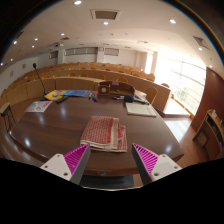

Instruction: Fold towel

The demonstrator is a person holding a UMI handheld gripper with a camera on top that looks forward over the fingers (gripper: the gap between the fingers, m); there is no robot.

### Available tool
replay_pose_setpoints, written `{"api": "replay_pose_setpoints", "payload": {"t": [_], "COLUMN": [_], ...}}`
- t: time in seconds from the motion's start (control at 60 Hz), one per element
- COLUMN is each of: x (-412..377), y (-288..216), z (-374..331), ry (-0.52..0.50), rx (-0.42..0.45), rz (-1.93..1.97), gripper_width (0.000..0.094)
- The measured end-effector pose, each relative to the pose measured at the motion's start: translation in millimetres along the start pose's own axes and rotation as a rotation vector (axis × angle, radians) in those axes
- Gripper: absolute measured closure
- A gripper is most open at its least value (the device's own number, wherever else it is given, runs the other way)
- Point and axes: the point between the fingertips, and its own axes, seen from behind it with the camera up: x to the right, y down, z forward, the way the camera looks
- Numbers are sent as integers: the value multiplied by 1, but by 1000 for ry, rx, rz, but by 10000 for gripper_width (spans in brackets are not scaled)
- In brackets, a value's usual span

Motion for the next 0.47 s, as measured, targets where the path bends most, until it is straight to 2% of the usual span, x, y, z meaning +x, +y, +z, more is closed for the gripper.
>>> {"api": "replay_pose_setpoints", "payload": {"t": [0.267,0.467], "x": [-32,-45], "y": [20,23], "z": [-80,-104], "ry": [15,7], "rx": [25,38], "rz": [-16,-31], "gripper_width": [85,88]}}
